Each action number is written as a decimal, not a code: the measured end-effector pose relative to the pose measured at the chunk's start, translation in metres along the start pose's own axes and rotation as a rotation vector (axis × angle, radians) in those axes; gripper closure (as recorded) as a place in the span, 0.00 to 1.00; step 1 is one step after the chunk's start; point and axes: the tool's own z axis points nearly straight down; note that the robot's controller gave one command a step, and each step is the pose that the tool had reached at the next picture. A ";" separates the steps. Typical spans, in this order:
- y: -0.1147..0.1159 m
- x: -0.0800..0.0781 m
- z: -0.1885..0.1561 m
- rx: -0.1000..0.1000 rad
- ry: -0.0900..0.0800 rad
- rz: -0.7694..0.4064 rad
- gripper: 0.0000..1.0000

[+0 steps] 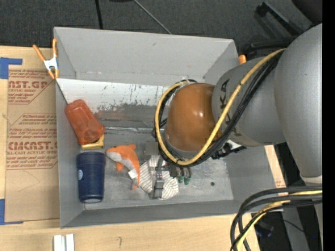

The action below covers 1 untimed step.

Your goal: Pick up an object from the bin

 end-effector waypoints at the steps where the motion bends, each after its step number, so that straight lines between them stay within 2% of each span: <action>1: 0.013 -0.013 0.034 0.003 0.007 0.109 1.00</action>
Offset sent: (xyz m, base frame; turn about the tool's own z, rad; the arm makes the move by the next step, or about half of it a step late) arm 0.0000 0.0000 0.0000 0.0000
